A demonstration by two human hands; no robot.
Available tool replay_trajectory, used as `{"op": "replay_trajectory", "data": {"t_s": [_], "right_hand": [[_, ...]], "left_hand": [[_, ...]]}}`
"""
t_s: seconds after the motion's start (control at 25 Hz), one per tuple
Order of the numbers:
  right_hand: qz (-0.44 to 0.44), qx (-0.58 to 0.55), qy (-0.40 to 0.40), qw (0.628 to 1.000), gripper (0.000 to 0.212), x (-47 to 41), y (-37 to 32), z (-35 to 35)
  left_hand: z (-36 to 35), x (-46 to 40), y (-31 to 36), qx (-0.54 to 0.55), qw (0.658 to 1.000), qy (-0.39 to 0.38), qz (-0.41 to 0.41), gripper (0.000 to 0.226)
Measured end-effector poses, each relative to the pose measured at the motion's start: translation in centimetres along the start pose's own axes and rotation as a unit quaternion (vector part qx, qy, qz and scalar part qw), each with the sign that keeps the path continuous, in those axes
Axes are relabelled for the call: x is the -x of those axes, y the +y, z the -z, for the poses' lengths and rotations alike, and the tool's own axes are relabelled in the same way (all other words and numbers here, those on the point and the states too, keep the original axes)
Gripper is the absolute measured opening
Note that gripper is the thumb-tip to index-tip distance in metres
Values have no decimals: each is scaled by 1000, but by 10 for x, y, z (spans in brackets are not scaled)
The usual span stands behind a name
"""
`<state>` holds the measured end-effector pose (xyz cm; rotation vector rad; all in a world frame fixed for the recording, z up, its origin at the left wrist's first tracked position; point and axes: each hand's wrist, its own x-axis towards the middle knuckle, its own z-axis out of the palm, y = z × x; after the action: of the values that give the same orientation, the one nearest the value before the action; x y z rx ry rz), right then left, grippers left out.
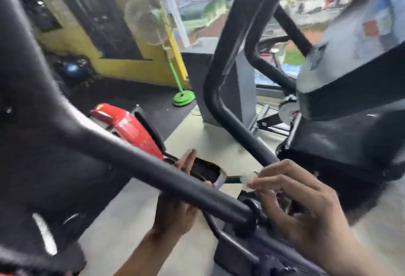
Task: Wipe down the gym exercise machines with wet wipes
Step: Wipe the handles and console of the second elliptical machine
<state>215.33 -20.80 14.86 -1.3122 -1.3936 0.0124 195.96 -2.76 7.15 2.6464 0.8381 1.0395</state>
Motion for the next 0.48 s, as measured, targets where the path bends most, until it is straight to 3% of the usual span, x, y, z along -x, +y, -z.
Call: {"op": "replay_trajectory", "data": {"t_s": [0.08,0.12,0.2,0.28,0.48], "right_hand": [[13,-46,-19,999,17,0,-8,-3],[28,-59,-38,997,18,-2,-11,-2],[51,-66,-69,994,22,-1,-14,3],[80,-73,-90,990,24,0,-13,13],[134,-119,-97,979,25,-15,-14,38]], "left_hand": [[22,7,4,-39,999,18,8,69],[34,16,9,-57,996,35,50,70],[56,36,26,-70,983,99,139,70],[77,48,53,-71,968,170,169,66],[142,33,105,-173,940,268,124,61]]}}
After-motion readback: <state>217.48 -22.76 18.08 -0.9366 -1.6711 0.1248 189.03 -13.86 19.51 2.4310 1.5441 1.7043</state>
